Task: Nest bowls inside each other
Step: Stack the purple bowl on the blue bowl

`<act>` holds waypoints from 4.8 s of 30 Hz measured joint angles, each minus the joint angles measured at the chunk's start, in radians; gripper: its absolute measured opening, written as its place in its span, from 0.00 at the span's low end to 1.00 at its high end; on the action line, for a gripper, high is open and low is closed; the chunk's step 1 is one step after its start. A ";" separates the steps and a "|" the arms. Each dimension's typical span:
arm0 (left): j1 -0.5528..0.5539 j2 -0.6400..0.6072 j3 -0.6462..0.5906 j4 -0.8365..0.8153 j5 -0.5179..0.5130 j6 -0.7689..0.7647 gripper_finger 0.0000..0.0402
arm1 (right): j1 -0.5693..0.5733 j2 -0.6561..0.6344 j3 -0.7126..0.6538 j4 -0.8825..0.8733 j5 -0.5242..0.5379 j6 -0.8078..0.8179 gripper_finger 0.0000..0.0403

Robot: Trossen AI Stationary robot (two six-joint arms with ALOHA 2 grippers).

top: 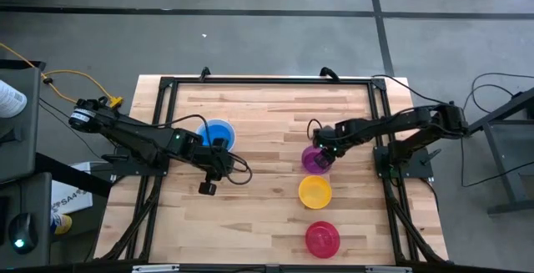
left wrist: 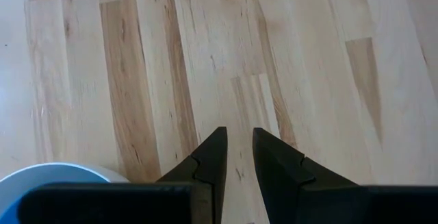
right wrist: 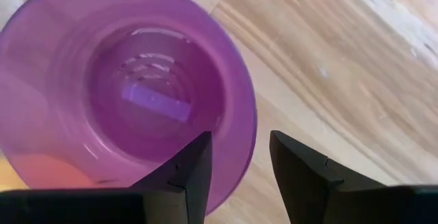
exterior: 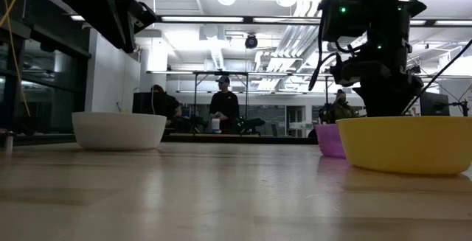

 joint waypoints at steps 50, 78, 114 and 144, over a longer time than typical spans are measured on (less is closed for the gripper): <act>0.000 0.000 0.000 -0.003 0.002 -0.007 0.17 | -0.087 0.000 0.000 0.020 -0.031 -0.032 0.01; 0.002 0.000 0.000 -0.027 -0.022 -0.031 0.17 | -0.178 0.000 0.267 0.085 -0.130 -0.283 0.01; 0.066 0.365 0.507 -0.186 -0.049 0.355 0.17 | -0.077 0.149 0.436 -0.074 -0.122 -0.347 0.01; 0.089 0.571 0.695 -0.202 -0.027 0.603 0.17 | -0.064 0.216 0.435 0.031 -0.193 -0.391 0.01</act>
